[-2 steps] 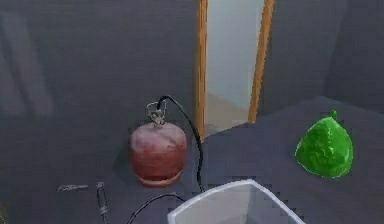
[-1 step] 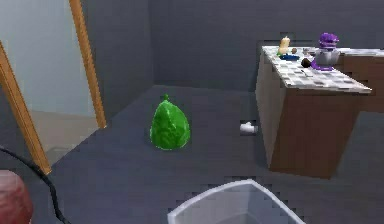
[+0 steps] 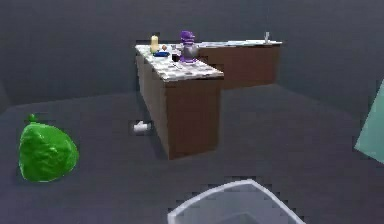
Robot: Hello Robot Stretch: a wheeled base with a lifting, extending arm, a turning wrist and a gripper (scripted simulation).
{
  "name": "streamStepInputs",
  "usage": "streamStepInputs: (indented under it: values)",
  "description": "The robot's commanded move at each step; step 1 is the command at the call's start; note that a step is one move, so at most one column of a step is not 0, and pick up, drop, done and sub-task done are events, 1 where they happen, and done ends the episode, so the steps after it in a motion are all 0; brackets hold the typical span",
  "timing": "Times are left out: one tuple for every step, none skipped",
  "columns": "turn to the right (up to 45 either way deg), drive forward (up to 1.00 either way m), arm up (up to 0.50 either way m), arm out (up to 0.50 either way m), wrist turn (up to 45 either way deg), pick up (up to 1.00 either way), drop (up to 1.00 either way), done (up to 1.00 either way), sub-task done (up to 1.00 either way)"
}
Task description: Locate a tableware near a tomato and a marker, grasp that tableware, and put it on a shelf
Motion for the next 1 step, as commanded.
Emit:
streamStepInputs:
  values:
    - [-45.0, 0.00, 0.00, 0.00, 0.0, 0.00, 0.00, 0.00, 0.00]
